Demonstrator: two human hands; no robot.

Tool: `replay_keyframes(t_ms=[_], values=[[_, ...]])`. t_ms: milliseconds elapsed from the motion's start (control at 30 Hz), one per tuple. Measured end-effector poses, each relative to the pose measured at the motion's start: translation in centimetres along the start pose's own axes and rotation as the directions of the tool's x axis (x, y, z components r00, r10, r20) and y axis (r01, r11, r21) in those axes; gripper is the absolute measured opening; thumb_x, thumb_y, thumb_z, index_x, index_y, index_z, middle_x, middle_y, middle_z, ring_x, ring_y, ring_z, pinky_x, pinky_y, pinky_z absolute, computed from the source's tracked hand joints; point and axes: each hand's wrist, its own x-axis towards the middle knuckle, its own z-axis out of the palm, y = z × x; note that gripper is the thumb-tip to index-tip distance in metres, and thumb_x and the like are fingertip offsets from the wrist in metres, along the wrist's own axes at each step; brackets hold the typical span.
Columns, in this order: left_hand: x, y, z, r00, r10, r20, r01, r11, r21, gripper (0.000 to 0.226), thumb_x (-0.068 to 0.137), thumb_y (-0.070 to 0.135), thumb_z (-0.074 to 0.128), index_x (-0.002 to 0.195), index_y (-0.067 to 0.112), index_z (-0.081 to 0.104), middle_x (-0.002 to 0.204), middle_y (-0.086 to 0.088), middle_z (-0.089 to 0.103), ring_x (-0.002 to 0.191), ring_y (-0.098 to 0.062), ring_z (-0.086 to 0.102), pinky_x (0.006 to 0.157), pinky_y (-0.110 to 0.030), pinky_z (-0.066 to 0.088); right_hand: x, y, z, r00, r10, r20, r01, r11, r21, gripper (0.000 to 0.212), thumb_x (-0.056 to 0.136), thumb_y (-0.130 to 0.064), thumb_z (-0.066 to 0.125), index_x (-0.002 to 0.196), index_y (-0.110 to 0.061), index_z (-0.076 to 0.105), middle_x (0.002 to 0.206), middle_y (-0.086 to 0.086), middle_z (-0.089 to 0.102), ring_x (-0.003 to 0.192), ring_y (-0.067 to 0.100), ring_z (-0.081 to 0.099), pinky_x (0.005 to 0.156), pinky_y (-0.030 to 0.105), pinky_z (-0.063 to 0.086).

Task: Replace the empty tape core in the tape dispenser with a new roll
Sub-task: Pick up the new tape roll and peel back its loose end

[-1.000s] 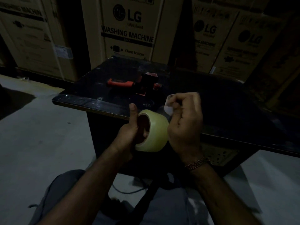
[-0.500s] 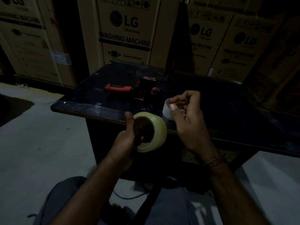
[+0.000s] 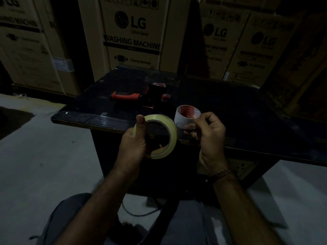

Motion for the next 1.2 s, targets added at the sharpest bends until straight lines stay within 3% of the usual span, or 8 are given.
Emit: replay_keyframes(t_ms=[100, 200, 333, 567, 767, 867, 1033, 1200], values=[[0.0, 0.2, 0.2, 1.000, 0.024, -0.009, -0.025, 1.000, -0.009, 0.062, 0.088, 0.073, 0.036, 0.097, 0.027, 0.077, 0.093, 0.002, 0.084, 0.088, -0.014, 0.082, 0.078, -0.035, 0.064, -0.6, -0.2, 0.0, 0.999, -0.040, 0.001, 0.040, 0.999, 0.024, 0.008, 0.100, -0.004, 0.065, 0.099, -0.010, 0.060, 0.076, 0.002, 0.071, 0.072, 0.023, 0.071, 0.065, 0.037, 0.062], [0.1, 0.3, 0.3, 0.998, 0.041, -0.040, -0.043, 0.999, -0.033, 0.063, 0.088, 0.073, 0.036, 0.098, 0.026, 0.076, 0.093, 0.003, 0.084, 0.088, -0.013, 0.082, 0.076, -0.032, 0.064, -1.0, -0.6, 0.2, 1.000, -0.024, -0.006, 0.024, 0.995, 0.097, 0.028, 0.101, 0.000, 0.061, 0.123, -0.015, 0.056, 0.086, 0.003, 0.072, 0.063, 0.017, 0.070, 0.057, 0.029, 0.060], [0.2, 0.3, 0.3, 0.995, 0.074, -0.071, -0.078, 0.996, -0.054, 0.064, 0.087, 0.073, 0.035, 0.097, 0.024, 0.076, 0.091, 0.004, 0.084, 0.087, -0.012, 0.082, 0.068, -0.024, 0.063, -1.1, -0.8, 0.3, 0.991, 0.129, 0.031, -0.133, 0.969, 0.210, 0.021, 0.103, 0.001, 0.054, 0.121, -0.007, 0.061, 0.080, 0.003, 0.071, 0.064, 0.016, 0.071, 0.060, 0.036, 0.063], [0.3, 0.4, 0.1, 0.991, 0.086, -0.104, -0.096, 0.990, -0.098, 0.059, 0.094, 0.071, 0.031, 0.098, 0.029, 0.072, 0.085, 0.009, 0.083, 0.085, -0.013, 0.082, 0.060, -0.022, 0.062, -1.7, -1.1, 0.3, 0.939, 0.288, 0.188, -0.331, 0.907, 0.259, 0.038, 0.098, 0.013, 0.043, 0.105, -0.012, 0.071, 0.109, 0.007, 0.067, 0.078, 0.012, 0.069, 0.073, 0.030, 0.063], [0.7, 0.7, 0.1, 0.986, 0.115, -0.123, -0.126, 0.988, -0.087, 0.055, 0.096, 0.070, 0.030, 0.099, 0.032, 0.069, 0.084, 0.017, 0.082, 0.084, -0.007, 0.081, 0.062, -0.024, 0.063, -1.8, -1.1, 0.5, 0.876, 0.365, 0.314, -0.460, 0.829, 0.318, 0.040, 0.102, -0.025, 0.059, 0.135, -0.002, 0.063, 0.124, 0.018, 0.068, 0.106, 0.027, 0.066, 0.099, 0.041, 0.053], [1.0, 0.6, 0.2, 0.981, 0.135, -0.139, -0.145, 0.987, -0.064, 0.053, 0.101, 0.066, 0.026, 0.097, 0.034, 0.068, 0.083, 0.021, 0.081, 0.083, -0.003, 0.080, 0.068, -0.024, 0.063, -1.5, -0.8, 0.4, 0.854, 0.322, 0.409, -0.447, 0.857, 0.257, 0.063, 0.087, -0.029, 0.071, 0.144, -0.008, 0.055, 0.137, 0.023, 0.068, 0.120, 0.027, 0.066, 0.107, 0.042, 0.051], [1.8, 0.2, 0.6, 0.976, 0.154, -0.152, -0.157, 0.988, -0.002, 0.058, 0.108, 0.057, 0.022, 0.095, 0.029, 0.072, 0.085, 0.011, 0.083, 0.084, -0.007, 0.080, 0.067, -0.021, 0.062, -0.6, -0.9, 0.5, 0.818, 0.251, 0.518, -0.380, 0.912, 0.157, 0.076, 0.075, -0.021, 0.081, 0.145, -0.016, 0.052, 0.125, 0.016, 0.075, 0.111, 0.021, 0.077, 0.085, 0.027, 0.062], [3.8, -0.1, 1.0, 0.967, 0.197, -0.162, -0.196, 0.980, 0.026, 0.082, 0.086, 0.076, 0.029, 0.113, 0.011, 0.071, 0.098, -0.007, 0.082, 0.090, -0.018, 0.081, 0.068, -0.024, 0.064, 2.2, -0.4, 1.1, 0.836, 0.170, 0.522, -0.176, 0.984, -0.037, 0.076, 0.067, -0.030, 0.090, 0.137, -0.028, 0.059, 0.124, 0.007, 0.071, 0.109, 0.018, 0.077, 0.083, 0.029, 0.063]])
